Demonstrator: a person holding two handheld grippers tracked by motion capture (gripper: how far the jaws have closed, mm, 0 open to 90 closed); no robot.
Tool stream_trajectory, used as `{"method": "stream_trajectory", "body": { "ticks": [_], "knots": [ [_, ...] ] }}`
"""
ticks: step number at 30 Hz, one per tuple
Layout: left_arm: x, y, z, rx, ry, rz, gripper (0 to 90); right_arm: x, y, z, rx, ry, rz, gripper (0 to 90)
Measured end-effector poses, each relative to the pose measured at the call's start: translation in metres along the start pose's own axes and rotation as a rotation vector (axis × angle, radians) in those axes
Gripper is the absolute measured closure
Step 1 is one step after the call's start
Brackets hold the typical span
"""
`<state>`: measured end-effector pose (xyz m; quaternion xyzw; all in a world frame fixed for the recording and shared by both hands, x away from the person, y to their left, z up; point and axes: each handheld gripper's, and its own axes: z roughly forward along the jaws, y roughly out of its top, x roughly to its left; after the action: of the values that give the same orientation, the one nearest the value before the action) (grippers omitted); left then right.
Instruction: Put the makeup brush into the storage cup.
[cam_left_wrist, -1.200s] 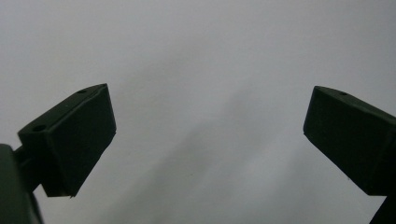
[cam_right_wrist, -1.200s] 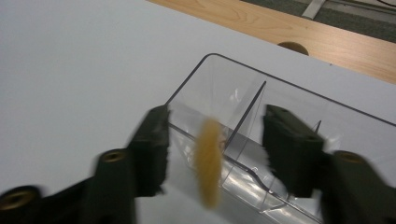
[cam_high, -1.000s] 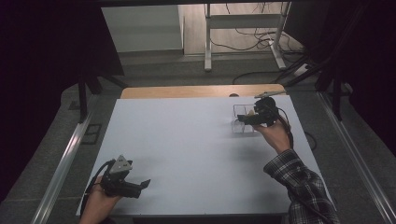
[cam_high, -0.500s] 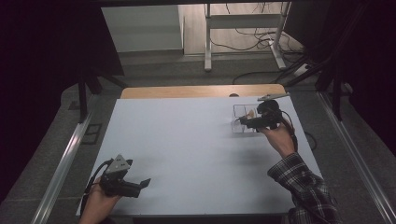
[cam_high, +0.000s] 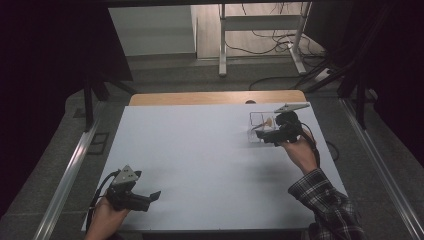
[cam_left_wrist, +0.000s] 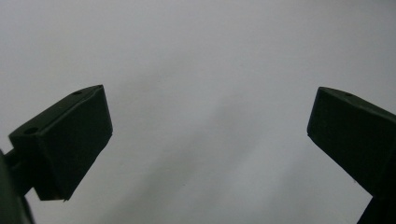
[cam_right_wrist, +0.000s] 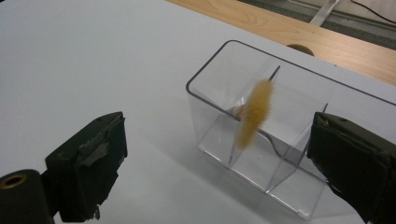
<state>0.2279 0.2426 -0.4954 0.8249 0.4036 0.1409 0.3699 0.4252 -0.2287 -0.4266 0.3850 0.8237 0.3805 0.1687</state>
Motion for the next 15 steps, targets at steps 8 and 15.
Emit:
{"method": "stream_trajectory", "body": {
  "ticks": [8,15],
  "knots": [
    [0.001,0.000,-0.002,-0.012,0.011,-0.013,0.7,0.010,-0.002,-0.006,0.003,0.003,-0.032,3.8],
    [0.001,0.001,-0.003,-0.037,0.003,-0.015,0.6,0.016,-0.008,-0.009,-0.002,0.017,-0.036,3.2]
  ]
}}
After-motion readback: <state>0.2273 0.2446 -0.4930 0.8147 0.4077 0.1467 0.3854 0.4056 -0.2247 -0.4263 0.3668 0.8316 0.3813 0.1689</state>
